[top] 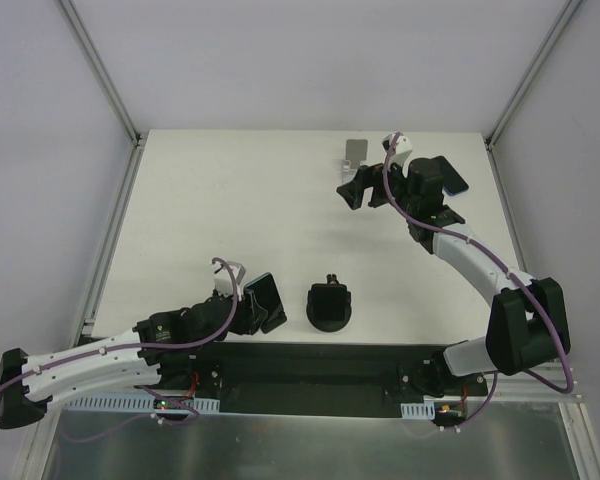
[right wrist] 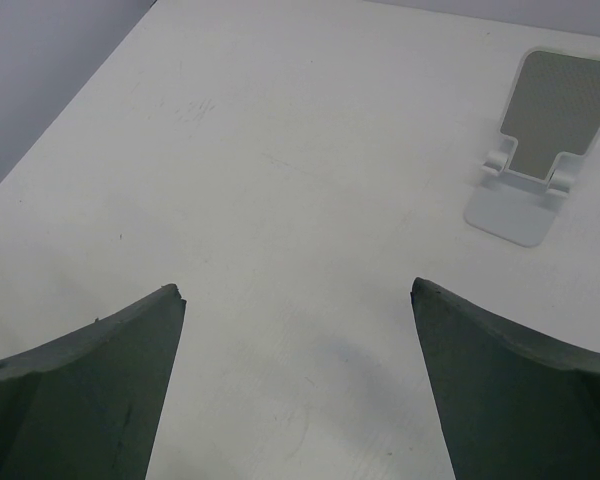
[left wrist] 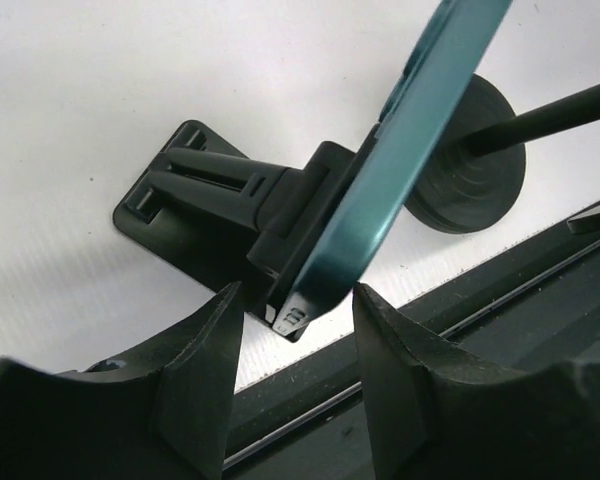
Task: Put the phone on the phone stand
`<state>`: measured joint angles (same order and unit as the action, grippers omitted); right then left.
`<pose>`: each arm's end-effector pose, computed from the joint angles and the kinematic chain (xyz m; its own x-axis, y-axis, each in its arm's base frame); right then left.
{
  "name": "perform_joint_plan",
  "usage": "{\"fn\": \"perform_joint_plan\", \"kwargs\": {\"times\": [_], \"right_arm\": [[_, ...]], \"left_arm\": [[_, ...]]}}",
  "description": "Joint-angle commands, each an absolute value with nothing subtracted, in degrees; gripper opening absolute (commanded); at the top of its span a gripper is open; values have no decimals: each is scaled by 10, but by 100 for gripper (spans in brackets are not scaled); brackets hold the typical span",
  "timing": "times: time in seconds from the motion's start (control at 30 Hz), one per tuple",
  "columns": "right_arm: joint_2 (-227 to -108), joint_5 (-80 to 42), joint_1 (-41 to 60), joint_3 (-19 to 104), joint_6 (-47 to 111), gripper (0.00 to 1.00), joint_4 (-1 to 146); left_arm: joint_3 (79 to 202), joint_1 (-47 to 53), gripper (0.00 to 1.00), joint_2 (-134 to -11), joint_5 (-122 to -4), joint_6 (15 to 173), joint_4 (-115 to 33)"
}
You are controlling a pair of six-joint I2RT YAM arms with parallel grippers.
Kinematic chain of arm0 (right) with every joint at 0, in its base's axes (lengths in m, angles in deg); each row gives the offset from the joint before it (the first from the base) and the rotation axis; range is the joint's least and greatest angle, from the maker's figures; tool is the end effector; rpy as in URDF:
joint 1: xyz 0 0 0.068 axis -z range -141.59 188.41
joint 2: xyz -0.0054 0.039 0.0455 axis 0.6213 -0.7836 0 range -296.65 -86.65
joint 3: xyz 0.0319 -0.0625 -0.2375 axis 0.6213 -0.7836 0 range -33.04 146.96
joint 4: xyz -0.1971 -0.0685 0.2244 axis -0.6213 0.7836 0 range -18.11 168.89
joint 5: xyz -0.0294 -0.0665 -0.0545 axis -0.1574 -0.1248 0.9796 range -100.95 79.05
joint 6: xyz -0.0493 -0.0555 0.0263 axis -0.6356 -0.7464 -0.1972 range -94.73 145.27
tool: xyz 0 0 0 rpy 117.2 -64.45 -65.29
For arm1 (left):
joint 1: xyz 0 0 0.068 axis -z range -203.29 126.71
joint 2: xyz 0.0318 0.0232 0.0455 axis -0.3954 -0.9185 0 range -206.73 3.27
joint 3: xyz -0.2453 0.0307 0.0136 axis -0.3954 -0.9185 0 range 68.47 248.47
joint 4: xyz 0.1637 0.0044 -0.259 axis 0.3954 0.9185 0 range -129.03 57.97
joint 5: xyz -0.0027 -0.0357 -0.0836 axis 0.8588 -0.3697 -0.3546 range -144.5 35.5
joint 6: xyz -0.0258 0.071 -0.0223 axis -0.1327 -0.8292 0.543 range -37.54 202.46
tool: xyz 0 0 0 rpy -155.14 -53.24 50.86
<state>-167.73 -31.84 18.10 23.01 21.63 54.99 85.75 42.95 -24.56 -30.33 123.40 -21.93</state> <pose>0.3754 0.1647 0.2597 -0.0907 -0.0968 -0.9912 -0.6624 0.7491 -0.0125 0.1174 -0.1980 0.1670 -0.5927 -0.1375 -0.7936 0.3978 0.8068 -0.4369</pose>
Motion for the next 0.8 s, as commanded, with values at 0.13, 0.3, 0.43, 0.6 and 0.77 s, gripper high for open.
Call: {"fn": "perform_joint_plan", "kwargs": {"times": [0.13, 0.3, 0.43, 0.6, 0.77], "right_arm": [[-1662, -331, 178, 251, 215, 99, 525], [-1662, -332, 178, 250, 215, 98, 525], [-1661, -332, 178, 250, 214, 98, 526], [-1657, -327, 178, 248, 210, 98, 526], [-1655, -327, 178, 248, 207, 99, 529]], "left_arm": [[831, 389, 43, -258, -353, 1181, -326], [829, 365, 33, -289, -404, 1173, -346], [823, 353, 9, -285, -425, 1156, -358], [808, 332, 0, -283, -496, 1102, -388], [790, 320, 0, -291, -588, 1044, -461]]}}
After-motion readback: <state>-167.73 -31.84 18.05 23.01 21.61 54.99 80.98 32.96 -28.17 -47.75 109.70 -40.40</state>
